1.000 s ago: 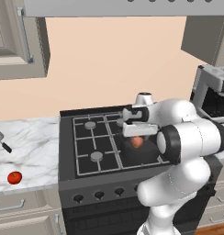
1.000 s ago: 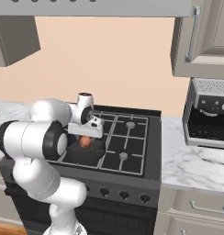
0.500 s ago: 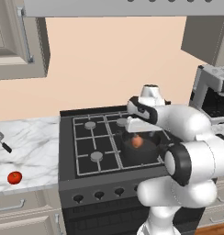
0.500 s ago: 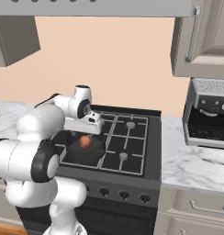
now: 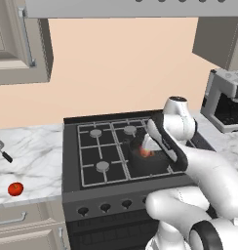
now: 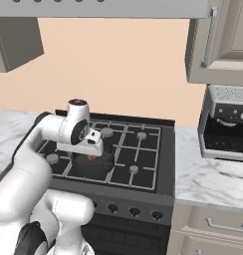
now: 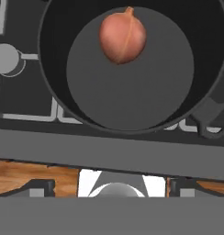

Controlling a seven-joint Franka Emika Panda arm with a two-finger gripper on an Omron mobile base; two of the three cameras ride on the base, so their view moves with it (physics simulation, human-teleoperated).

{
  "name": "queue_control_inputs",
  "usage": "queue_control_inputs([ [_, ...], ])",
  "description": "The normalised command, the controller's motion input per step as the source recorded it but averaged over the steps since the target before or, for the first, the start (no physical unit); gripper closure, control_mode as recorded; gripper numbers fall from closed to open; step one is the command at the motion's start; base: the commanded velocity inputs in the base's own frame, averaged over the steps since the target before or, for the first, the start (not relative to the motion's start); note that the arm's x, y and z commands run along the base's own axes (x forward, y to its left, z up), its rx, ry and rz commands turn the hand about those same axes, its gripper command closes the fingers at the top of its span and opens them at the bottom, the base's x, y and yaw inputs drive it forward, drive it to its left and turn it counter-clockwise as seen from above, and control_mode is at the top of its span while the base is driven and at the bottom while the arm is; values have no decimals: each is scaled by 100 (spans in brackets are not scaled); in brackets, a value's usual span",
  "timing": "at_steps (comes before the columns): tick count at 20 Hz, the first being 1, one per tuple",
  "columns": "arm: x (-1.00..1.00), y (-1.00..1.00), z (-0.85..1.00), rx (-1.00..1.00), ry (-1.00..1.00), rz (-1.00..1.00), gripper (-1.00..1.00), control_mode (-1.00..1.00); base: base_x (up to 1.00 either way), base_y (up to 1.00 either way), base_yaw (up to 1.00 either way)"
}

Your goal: Put the tomato and onion in the pot. Retrieve the spatula and lightly stir the vegetables in the pot.

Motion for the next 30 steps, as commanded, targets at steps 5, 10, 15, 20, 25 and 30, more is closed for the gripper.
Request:
queue_control_inputs([
  [5,-5,0,2,0,-3,0,-100,-100,0,0,0],
  [10,0,0,0,0,0,0,-100,-100,0,0,0],
  [15,0,0,0,0,0,0,-100,100,-8,36,-2],
  [20,0,0,0,0,0,0,-100,100,-37,100,-3],
  [25,0,0,0,0,0,0,-100,100,-19,100,-5],
  [30,0,0,0,0,0,0,-100,100,1,81,0],
])
